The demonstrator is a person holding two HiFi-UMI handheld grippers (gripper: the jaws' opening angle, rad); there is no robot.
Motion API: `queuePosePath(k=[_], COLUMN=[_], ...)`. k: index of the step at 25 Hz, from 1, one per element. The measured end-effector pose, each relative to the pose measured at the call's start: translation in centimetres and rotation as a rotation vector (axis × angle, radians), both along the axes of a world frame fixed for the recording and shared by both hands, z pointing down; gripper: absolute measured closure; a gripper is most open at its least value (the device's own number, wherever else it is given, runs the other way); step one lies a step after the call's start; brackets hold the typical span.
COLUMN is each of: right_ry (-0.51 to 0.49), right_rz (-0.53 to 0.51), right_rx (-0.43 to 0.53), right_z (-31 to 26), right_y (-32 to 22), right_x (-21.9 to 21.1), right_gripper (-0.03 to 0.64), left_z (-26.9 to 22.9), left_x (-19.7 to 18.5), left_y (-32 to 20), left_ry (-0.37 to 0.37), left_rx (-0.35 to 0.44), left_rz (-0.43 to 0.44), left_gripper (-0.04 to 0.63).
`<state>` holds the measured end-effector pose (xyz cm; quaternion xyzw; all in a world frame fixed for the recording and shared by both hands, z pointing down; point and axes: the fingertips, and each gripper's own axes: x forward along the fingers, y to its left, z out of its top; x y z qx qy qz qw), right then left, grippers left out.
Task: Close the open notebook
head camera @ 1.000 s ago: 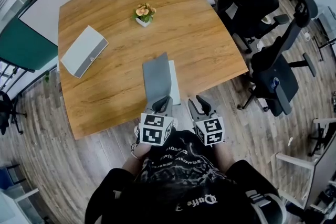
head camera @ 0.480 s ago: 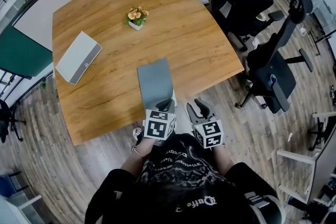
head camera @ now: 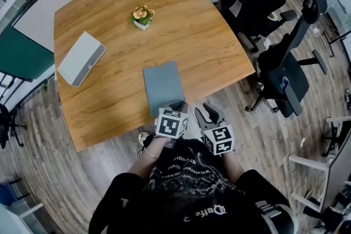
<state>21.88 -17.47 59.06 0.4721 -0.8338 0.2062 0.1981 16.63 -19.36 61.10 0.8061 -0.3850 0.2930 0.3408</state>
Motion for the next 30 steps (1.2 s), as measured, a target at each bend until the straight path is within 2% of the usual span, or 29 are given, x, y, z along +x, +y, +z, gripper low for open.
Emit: queuePosePath(k=[4, 6, 7, 8, 11, 13, 16, 19, 24, 30], right_ry=[-0.013, -0.017, -0.018, -0.019, -0.020, -0.025, -0.034, -0.045, -0.070, -0.085], right_rz=[0.003, 0.004, 0.005, 0.006, 0.005, 0.006, 0.011, 0.008, -0.008, -0.053], right_rx=[0.004, 0.004, 0.004, 0.003, 0.004, 0.006, 0.023, 0.050, 0.096, 0.144], right_z=[-0.1, -0.2, -0.2, -0.2, -0.4, -0.6, -1.2, -2.0, -3.7, -5.4], right_y=[0.1, 0.2, 0.3, 0.3, 0.4, 0.3, -0.1, -0.6, -1.7, -3.0], right_x=[0.2, 0.3, 0.3, 0.3, 0.4, 0.3, 0.2, 0.1, -0.7, -2.3], right_gripper=[0.472, 0.471, 0.469, 0.469, 0.468, 0.468, 0.469, 0.452, 0.421, 0.413], left_z=[1.1, 2.1, 2.5, 2.8, 2.7, 2.2, 1.5, 1.2, -0.8, -2.6], left_x=[0.6, 1.1, 1.3, 1.4, 1.5, 1.6, 1.8, 1.0, -2.3, -8.3], left_y=[0.1, 0.8, 1.1, 1.3, 1.2, 1.2, 1.5, 1.7, 0.5, -0.3], left_ry=[0.036, 0.038, 0.036, 0.033, 0.034, 0.064, 0.112, 0.114, 0.149, 0.105], left_rx=[-0.067, -0.113, -0.124, -0.124, -0.103, -0.105, -0.112, -0.080, 0.032, 0.151], left_rz=[0.006, 0.032, 0.043, 0.049, 0.053, 0.057, 0.062, 0.043, -0.074, -0.224], left_gripper=[0.538, 0.506, 0.465, 0.424, 0.416, 0.400, 0.328, 0.298, 0.298, 0.298])
